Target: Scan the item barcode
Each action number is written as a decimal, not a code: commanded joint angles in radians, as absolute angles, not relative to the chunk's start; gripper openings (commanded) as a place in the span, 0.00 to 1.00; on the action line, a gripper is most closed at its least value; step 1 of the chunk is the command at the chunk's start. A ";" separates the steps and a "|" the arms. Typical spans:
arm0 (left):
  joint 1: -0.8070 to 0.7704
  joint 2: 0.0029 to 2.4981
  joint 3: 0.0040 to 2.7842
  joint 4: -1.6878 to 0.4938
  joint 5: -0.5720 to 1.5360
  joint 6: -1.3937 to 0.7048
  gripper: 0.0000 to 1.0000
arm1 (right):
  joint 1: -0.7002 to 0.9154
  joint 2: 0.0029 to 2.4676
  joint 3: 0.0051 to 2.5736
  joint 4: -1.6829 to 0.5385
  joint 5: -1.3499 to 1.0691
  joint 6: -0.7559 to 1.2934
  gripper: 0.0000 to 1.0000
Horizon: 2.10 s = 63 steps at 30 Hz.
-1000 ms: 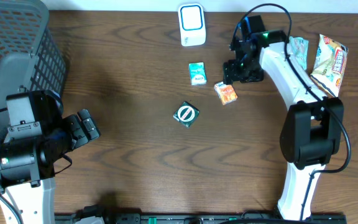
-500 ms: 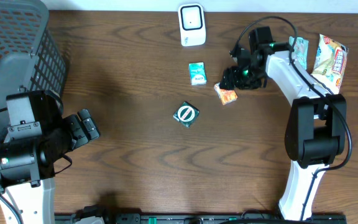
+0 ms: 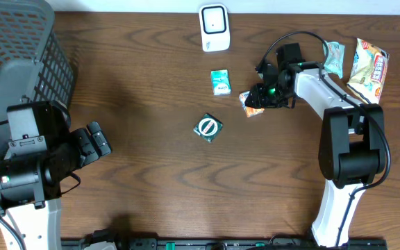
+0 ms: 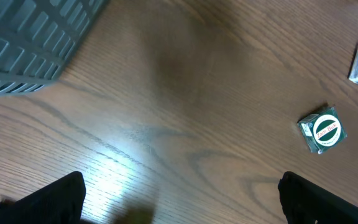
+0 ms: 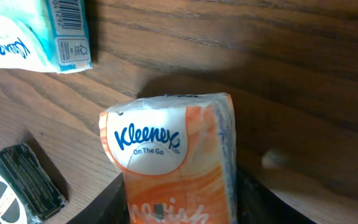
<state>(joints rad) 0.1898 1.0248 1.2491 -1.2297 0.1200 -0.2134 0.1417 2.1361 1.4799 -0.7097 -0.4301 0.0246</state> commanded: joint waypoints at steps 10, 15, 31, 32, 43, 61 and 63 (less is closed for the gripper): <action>0.195 1.025 1.247 -1.230 0.104 -0.223 0.98 | 0.125 2.145 1.470 -0.737 -0.535 0.029 0.53; 0.195 1.025 1.247 -1.230 0.104 -0.223 0.98 | 0.097 2.145 1.488 -0.767 -0.628 0.029 0.54; 0.195 1.025 1.247 -1.230 0.104 -0.223 0.98 | 0.085 2.147 1.477 -0.770 -0.646 0.030 0.53; 0.195 1.025 1.247 -1.230 0.104 -0.223 0.97 | 0.091 2.148 1.477 -0.770 -0.632 0.030 0.53; 0.195 1.025 1.247 -1.230 0.104 -0.223 0.97 | 0.112 2.178 1.477 -0.769 -0.542 0.078 0.48; 0.195 1.025 1.247 -1.230 0.104 -0.223 0.98 | 0.134 2.218 1.476 -0.781 -0.556 0.026 0.13; 0.195 1.025 1.247 -1.230 0.104 -0.223 0.98 | 0.140 2.218 1.476 -0.791 -0.561 0.024 0.01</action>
